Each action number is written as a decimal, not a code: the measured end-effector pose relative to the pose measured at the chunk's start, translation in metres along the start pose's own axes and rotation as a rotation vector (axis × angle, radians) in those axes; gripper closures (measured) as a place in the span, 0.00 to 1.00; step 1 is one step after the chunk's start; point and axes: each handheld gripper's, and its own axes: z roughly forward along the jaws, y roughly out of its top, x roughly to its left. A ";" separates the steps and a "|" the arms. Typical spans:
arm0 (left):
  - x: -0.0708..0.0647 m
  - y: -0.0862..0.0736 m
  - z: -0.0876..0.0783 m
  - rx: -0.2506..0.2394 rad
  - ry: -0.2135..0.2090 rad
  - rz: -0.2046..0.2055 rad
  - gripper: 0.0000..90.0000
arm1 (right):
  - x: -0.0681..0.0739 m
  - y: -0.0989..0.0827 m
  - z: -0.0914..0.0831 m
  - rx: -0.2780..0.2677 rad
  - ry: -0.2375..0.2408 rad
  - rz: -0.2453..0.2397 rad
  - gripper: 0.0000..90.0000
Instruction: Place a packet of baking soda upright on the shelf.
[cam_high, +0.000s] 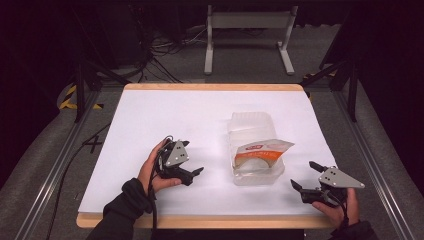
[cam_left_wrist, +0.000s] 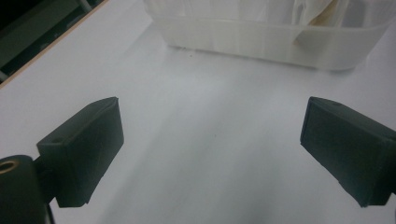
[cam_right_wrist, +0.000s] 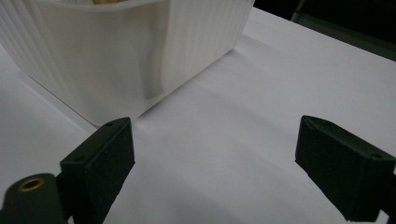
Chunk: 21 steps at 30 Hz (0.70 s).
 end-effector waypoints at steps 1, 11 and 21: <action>0.001 -0.004 -0.003 0.003 0.009 -0.004 0.07 | 0.000 0.000 0.000 0.000 0.000 0.001 0.14; 0.011 -0.037 -0.027 0.033 0.065 -0.052 0.07 | 0.000 0.001 -0.001 -0.004 0.000 0.005 0.14; 0.018 -0.068 -0.058 0.024 0.115 -0.093 0.07 | -0.001 0.001 -0.002 -0.016 -0.001 0.013 0.13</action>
